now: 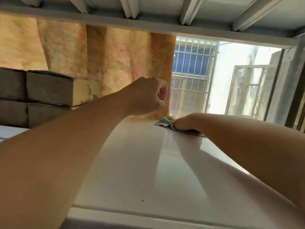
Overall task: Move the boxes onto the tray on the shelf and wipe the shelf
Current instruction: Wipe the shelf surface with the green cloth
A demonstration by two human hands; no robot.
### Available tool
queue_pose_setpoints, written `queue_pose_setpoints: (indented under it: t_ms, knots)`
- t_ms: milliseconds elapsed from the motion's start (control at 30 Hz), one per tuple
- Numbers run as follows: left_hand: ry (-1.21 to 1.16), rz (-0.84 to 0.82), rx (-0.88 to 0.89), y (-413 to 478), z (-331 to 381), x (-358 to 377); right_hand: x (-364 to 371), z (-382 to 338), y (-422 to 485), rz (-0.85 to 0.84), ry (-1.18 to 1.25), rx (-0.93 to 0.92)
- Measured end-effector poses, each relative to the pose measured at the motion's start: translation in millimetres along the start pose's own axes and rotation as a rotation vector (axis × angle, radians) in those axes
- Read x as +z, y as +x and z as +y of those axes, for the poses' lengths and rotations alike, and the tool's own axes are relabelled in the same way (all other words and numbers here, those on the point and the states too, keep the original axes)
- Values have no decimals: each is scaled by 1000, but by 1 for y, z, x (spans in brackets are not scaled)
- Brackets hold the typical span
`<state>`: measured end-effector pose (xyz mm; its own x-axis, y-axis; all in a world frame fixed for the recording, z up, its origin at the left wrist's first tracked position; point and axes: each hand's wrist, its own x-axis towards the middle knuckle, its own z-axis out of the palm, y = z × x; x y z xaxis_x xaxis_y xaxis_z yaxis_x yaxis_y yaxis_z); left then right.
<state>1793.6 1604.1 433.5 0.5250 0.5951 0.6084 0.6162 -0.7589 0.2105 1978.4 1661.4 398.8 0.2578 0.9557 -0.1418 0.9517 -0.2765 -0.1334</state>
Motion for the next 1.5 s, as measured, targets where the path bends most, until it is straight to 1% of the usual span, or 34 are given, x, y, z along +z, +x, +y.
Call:
queue_pose_setpoints:
  t_ms: [100,233,400,533,633,667,733,867,933,1067,1133,1200,1267,1400,1433,1500]
  knots:
    - [13,20,-6,4,-4,1,1,-4,18,-15,13,-40]
    - [33,-7,-10,11,-6,6,5,-16,36,-42,-8,-94]
    - [4,5,-22,15,-8,6,10,-47,35,3,-25,-236]
    - [12,1,-27,15,-8,7,17,-74,19,97,-63,-399]
    - [21,-5,-26,15,-10,7,21,-85,3,148,-10,-468]
    - [26,-12,-26,15,-12,7,22,-86,-3,155,17,-474]
    - [34,-37,-24,15,-14,9,24,-87,-12,140,-4,-485]
    - [57,-50,6,19,-15,8,25,-90,-26,22,-67,-481]
    - [60,-58,10,17,-15,6,27,-90,-35,-4,-120,-478]
    - [73,-114,33,14,-10,9,32,-85,-57,-5,-138,-479]
    - [59,-167,36,12,-8,13,35,-82,-66,13,-137,-464]
    - [60,-230,35,10,-7,15,38,-78,-75,42,-185,-442]
    - [52,-280,33,8,-6,17,40,-73,-89,36,-168,-428]
    - [56,-278,33,5,-2,12,40,-56,-115,7,-77,-405]
    - [56,-269,36,5,-1,11,41,-53,-121,3,-85,-425]
    - [48,-254,53,4,3,11,41,-49,-131,-14,-127,-392]
